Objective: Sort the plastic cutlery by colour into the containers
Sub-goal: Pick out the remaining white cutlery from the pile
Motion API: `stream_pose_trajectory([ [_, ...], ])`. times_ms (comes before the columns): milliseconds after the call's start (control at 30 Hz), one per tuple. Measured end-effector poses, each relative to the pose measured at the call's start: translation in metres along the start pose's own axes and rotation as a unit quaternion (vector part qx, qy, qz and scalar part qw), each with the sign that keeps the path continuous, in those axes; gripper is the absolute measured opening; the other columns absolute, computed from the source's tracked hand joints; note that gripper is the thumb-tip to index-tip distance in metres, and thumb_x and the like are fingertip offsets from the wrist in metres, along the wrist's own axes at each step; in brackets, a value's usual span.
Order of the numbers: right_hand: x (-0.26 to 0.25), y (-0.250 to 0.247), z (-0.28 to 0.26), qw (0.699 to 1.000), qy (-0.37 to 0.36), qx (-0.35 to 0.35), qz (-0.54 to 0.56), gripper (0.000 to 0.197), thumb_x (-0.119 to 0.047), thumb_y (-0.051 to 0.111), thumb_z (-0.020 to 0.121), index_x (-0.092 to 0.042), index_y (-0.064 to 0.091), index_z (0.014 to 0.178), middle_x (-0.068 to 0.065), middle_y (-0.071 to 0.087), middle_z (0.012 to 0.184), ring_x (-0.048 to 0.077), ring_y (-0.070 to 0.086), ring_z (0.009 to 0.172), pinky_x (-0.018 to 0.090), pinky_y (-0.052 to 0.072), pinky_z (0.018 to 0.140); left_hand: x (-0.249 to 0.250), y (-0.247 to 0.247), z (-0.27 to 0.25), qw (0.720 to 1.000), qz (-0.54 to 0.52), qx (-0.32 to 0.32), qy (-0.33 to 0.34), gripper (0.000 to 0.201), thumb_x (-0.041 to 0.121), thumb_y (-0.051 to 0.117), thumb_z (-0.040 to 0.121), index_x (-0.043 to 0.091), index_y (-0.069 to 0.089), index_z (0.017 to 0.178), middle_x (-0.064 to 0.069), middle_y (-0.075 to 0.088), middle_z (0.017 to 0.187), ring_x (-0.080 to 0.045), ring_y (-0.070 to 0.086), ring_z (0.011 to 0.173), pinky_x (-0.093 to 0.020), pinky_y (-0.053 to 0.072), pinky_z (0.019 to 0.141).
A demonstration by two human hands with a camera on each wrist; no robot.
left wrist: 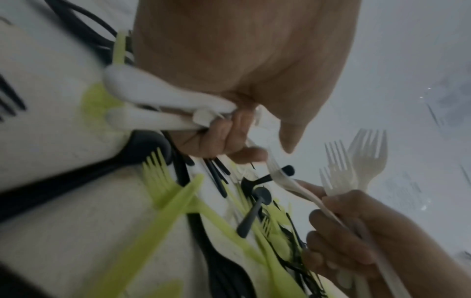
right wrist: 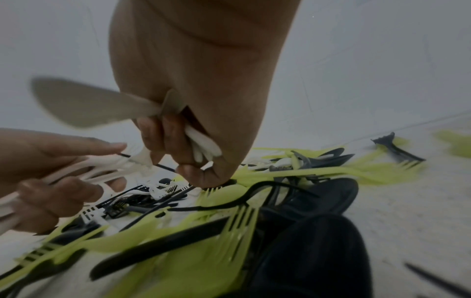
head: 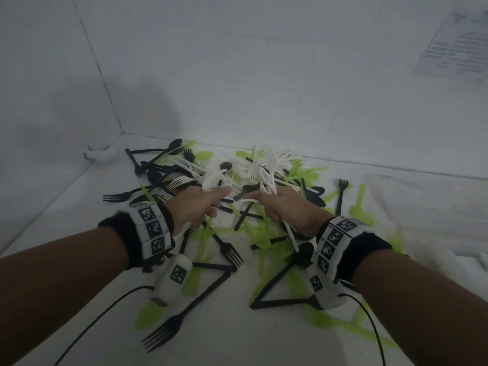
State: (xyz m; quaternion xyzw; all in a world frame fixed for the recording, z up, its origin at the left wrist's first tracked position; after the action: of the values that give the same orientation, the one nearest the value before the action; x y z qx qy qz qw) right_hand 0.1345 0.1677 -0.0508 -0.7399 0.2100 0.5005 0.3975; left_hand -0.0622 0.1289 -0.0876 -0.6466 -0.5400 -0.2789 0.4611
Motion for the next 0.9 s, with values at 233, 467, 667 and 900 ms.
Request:
stream_pose_trajectory([
  [233,0.014,0.015,-0.002,0.986,0.063,-0.058,0.141,0.071,-0.047,0.071,0.087,0.02,0.062,0.11,0.007,0.028,0.053,0.017,0.025,0.047,0.028,0.029,0.054,0.018,-0.055,0.012,0.962,0.176,0.165,0.13,0.03,0.029,0.051,0.102,0.005,0.059,0.086,-0.008,0.058,0.075,-0.027,0.053,0.069,-0.034,0.04,0.066],
  [467,0.01,0.055,-0.011,0.975,0.07,-0.207,0.025,0.022,-0.023,0.057,0.103,-0.015,0.078,0.105,0.002,0.04,0.061,0.014,0.031,0.052,0.027,0.025,0.053,0.035,-0.065,0.012,0.892,0.352,0.168,0.227,0.022,0.031,0.052,0.103,0.011,0.056,0.095,-0.005,0.061,0.08,-0.024,0.056,0.073,-0.036,0.039,0.064],
  [667,0.004,0.033,0.017,0.991,0.045,-0.037,0.121,0.028,-0.016,0.053,0.102,-0.016,0.074,0.121,-0.002,0.035,0.059,0.011,0.03,0.051,0.026,0.024,0.053,0.04,-0.057,0.032,0.848,0.468,0.109,0.223,0.027,0.04,0.049,0.101,0.017,0.058,0.113,-0.005,0.069,0.101,-0.028,0.064,0.092,-0.042,0.052,0.082],
  [900,0.026,-0.022,0.023,0.978,0.069,0.192,0.039,0.044,-0.028,0.049,0.103,0.008,0.069,0.09,0.003,0.055,0.061,0.017,0.047,0.058,0.033,0.04,0.062,0.04,-0.013,0.041,0.791,0.568,-0.013,0.226,0.014,0.032,0.045,0.102,0.032,0.056,0.11,0.002,0.068,0.101,-0.024,0.065,0.093,-0.044,0.055,0.085],
])
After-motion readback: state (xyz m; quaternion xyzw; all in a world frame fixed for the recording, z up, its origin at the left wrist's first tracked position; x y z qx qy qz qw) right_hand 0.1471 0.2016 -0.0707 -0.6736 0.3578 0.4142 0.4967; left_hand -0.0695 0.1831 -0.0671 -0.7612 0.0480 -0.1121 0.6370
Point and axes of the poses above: each hand's wrist, its own z-axis towards the middle knuckle, its own y-axis out of the palm, x = y × z, the point moved 9 cm from there along z, towards the middle knuckle
